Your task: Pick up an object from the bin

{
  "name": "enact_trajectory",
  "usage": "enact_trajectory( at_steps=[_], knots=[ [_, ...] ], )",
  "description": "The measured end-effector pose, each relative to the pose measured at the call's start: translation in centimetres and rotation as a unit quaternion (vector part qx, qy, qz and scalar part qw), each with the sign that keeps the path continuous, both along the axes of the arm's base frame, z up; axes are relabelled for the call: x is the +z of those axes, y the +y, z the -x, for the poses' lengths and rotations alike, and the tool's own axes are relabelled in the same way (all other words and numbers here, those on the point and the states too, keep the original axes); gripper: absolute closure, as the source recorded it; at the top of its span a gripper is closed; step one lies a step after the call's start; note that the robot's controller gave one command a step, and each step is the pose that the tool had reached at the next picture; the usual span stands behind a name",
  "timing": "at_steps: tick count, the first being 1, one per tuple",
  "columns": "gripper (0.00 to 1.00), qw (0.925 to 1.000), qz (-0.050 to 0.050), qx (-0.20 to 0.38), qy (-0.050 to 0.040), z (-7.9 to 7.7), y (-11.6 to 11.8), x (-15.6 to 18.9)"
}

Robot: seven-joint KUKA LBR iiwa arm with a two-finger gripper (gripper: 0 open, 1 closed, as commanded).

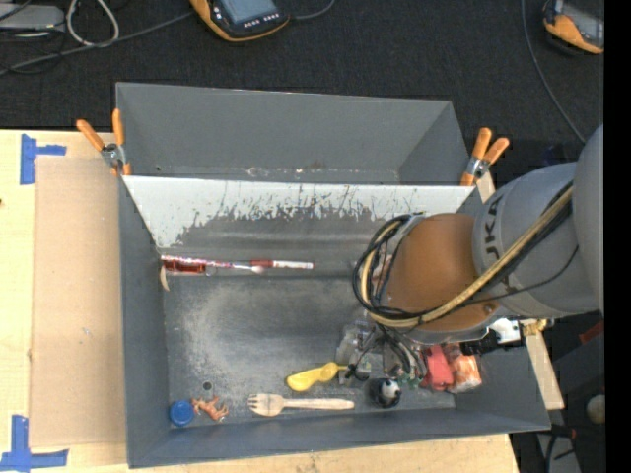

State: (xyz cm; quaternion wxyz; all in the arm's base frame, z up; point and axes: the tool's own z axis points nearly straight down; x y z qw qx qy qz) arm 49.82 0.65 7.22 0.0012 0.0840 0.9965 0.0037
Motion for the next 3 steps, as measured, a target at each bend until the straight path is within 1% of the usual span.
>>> enact_trajectory(
  at_steps=[3],
  knots=[
    [1.0,1.0,0.0,-0.002,0.0,0.0,-0.01,0.0]
  ],
)
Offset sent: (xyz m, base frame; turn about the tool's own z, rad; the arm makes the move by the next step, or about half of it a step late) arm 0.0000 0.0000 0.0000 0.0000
